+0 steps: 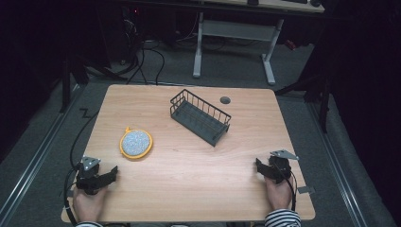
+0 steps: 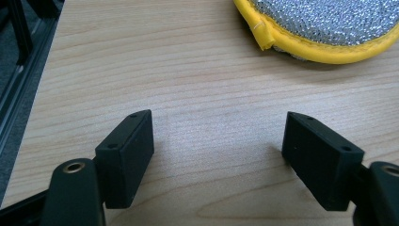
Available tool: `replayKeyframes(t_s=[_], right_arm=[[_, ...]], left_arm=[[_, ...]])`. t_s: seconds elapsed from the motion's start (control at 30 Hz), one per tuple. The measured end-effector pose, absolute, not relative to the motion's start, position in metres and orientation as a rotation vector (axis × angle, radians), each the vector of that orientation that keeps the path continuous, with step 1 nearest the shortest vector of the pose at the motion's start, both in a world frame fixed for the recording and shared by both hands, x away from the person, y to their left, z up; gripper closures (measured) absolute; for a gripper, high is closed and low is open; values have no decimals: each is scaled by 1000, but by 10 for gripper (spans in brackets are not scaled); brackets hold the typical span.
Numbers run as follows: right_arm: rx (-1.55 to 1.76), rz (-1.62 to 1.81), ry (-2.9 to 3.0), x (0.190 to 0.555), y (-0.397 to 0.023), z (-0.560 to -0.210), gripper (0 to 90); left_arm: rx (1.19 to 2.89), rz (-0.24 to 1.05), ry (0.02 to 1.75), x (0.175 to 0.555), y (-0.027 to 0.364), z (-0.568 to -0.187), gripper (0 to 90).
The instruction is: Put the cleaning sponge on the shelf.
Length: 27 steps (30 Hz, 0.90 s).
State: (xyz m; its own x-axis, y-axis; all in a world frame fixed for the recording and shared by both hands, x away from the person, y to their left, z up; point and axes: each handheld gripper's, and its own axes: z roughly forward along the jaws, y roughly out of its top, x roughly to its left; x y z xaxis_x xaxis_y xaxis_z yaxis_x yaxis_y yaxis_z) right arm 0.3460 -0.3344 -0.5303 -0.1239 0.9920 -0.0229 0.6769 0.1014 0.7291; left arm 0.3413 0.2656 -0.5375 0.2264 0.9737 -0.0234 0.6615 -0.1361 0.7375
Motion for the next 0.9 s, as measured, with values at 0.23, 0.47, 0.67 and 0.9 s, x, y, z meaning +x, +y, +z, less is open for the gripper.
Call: replayKeyframes(t_s=[0.23, 0.47, 0.67, 0.9], right_arm=[[1625, 783, 1862, 346, -334, -530, 363], [1624, 788, 1862, 346, -334, -530, 367], [1624, 784, 1858, 346, -334, -530, 370], [1654, 791, 1866, 345, -336, -528, 403]], left_arm=[[1866, 637, 1507, 341, 266, -538, 263], [1875, 641, 1498, 344, 265, -538, 262], [1883, 635, 1489, 350, 264, -538, 253], [1888, 631, 1483, 350, 264, -538, 244]])
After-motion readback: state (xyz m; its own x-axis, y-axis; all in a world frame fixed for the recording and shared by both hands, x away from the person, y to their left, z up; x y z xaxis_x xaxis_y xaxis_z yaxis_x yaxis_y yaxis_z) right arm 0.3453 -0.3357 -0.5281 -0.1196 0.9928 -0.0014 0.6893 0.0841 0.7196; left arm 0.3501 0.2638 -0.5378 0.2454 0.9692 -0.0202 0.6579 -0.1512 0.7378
